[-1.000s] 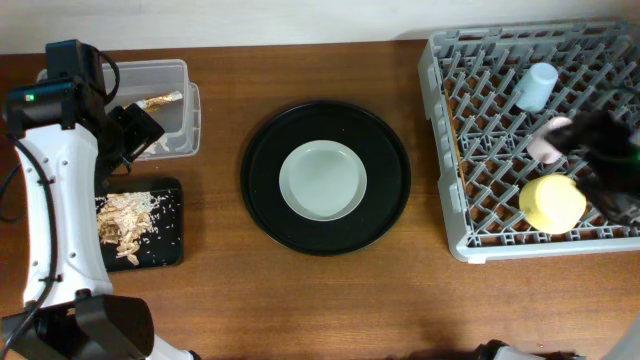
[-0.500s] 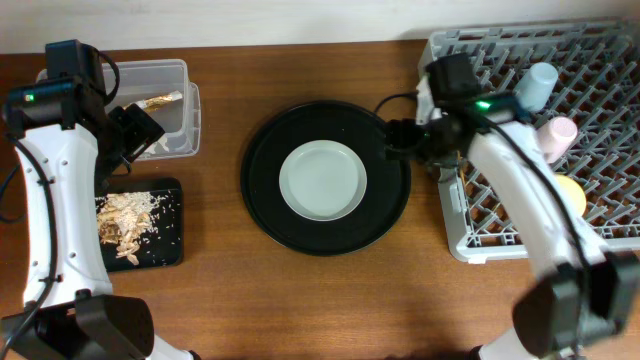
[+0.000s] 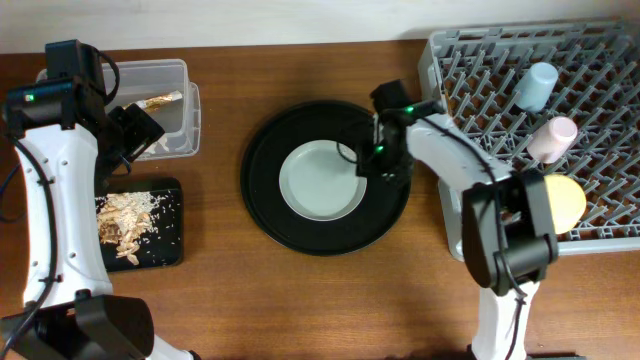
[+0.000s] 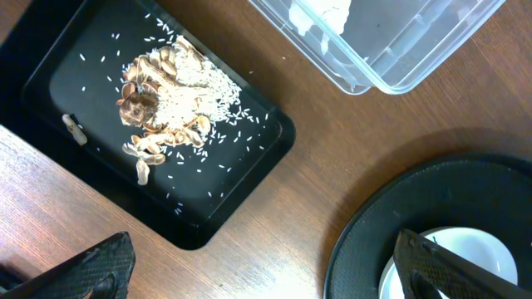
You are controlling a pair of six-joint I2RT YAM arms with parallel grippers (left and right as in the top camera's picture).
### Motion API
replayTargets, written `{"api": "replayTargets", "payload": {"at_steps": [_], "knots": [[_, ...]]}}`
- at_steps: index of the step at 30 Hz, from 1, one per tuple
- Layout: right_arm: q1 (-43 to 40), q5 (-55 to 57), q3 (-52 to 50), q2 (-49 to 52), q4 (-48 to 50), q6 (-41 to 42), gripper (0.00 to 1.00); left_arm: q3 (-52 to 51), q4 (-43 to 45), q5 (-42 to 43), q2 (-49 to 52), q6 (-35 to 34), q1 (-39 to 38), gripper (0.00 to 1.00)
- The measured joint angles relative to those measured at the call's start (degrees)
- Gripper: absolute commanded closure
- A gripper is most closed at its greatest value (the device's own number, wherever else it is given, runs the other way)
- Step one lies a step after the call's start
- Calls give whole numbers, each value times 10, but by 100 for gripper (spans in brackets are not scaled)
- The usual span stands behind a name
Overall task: Sort waste into correct bins and load items into the dishwasher rack
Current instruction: 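Move the right gripper to the white plate and grasp its rim, then lift the plate and carry it right into the rack's back row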
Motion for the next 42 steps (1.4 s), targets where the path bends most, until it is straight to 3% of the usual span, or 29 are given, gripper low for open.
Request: {"api": "replayTargets", "payload": {"at_steps": [9,15,33,39,42], "knots": [[21,18,-2,1,8,19,41,0,0,0,0,0,0,1],[22,39,-4,2,10,36,54,0,0,0,0,0,0,1],[48,66,-4,15,18,40,56,0,0,0,0,0,0,1],[48,76,-4,15,16,43,76,0,0,0,0,0,0,1],[48,77,-4,15,16,41,94,0,0,0,0,0,0,1]]}}
